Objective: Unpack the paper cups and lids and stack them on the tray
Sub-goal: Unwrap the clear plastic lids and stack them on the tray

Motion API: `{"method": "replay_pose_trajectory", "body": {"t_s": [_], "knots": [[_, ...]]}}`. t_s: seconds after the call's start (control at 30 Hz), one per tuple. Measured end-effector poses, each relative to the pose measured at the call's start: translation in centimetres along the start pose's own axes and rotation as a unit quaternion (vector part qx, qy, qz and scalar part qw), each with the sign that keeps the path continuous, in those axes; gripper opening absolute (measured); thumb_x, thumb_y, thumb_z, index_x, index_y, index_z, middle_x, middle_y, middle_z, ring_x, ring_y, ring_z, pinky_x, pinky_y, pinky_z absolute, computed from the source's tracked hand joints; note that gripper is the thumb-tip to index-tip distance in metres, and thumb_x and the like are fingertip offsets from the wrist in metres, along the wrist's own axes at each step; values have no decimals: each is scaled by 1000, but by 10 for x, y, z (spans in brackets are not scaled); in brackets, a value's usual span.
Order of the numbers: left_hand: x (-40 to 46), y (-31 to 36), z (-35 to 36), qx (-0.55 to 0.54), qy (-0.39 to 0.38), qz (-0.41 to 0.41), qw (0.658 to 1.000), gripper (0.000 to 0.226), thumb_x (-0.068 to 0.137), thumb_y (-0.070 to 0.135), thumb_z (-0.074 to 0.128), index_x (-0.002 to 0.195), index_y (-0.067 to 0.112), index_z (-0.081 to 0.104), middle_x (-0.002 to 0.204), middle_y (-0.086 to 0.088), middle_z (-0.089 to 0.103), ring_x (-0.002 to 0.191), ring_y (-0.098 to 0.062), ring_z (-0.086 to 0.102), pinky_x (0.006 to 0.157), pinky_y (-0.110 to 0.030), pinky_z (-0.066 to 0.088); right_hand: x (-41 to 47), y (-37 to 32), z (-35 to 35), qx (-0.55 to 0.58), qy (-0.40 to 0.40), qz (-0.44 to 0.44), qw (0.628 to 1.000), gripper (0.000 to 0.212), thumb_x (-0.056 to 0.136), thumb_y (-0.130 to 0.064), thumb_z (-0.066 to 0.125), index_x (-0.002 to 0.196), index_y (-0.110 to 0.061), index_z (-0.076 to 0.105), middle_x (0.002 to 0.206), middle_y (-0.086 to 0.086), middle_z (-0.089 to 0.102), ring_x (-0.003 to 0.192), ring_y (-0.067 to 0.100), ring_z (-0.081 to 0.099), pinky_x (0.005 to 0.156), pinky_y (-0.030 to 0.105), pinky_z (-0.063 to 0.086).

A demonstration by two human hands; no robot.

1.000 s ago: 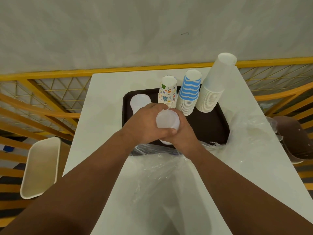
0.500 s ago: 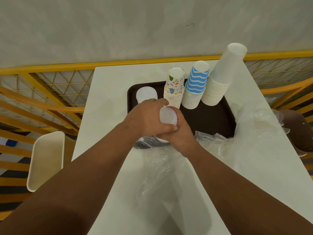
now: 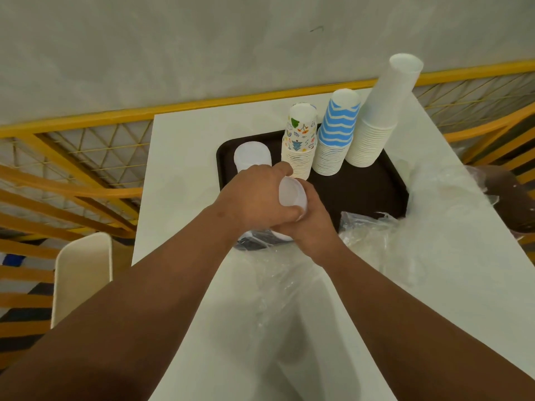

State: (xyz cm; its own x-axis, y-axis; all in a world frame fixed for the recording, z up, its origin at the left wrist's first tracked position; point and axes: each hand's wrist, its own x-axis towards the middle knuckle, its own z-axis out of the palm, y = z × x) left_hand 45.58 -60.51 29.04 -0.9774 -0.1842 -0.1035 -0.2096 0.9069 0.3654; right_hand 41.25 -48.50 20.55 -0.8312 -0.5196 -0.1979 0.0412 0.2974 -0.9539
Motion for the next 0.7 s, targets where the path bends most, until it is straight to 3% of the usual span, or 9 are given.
{"method": "replay_pose_trajectory", "body": {"t_s": [0.1,0.23,0.33,0.43,0.5,0.57,0.63,0.7], "knots": [[-2,-2,0,-7,6,-2,1000,73,77,52,72,140,28,43,127,2,60,109,-17,56,84,-29,48,0,1,2,-1,-6,-4,1000,77,70,-17,86,121,-41,34,101,-35,41,87,-30,46,62,-9,33],[-3,1,0,-4,-11,-1,1000,81,74,59,72,142,29,40,128,3,59,112,-17,56,87,-29,47,-2,2,-1,12,-8,6,1000,75,72,-18,84,124,-39,35,107,-29,45,98,-3,51,74,4,42],[-3,1,4,5,-20,-3,1000,79,75,55,72,142,28,40,127,2,60,111,-18,57,89,-31,48,-5,9,1,4,-14,7,1000,78,72,-15,85,131,-32,37,115,-20,48,105,3,50,86,9,40],[-6,1,10,15,-21,0,1000,74,76,53,72,139,27,41,124,2,61,108,-17,57,86,-30,48,-2,11,7,-23,-21,19,999,75,76,-18,81,136,-30,37,108,-27,42,102,-1,49,67,-8,34],[-6,-1,13,7,-22,-5,1000,74,77,53,72,139,27,41,126,2,60,109,-18,57,88,-30,48,2,13,8,-45,-33,33,998,74,81,-24,77,141,-27,35,114,-21,40,111,2,44,65,-10,31],[-7,-2,13,0,-17,-6,1000,74,77,54,72,139,28,41,127,2,59,111,-18,56,89,-30,47,3,10,6,-50,-35,30,998,77,80,-25,78,143,-25,34,119,-18,39,111,1,39,79,-4,33],[-6,-2,12,-6,-12,-8,1000,75,77,54,72,140,28,41,128,3,59,111,-18,56,89,-31,48,1,10,3,-58,-30,24,998,79,78,-25,80,142,-25,34,120,-17,40,111,2,39,91,12,33],[-5,-2,12,-8,-9,-11,1000,73,77,54,72,139,28,40,126,3,59,109,-18,57,87,-31,48,0,8,1,-58,-30,21,998,80,77,-24,81,142,-25,35,119,-17,40,109,1,40,88,11,34]]}}
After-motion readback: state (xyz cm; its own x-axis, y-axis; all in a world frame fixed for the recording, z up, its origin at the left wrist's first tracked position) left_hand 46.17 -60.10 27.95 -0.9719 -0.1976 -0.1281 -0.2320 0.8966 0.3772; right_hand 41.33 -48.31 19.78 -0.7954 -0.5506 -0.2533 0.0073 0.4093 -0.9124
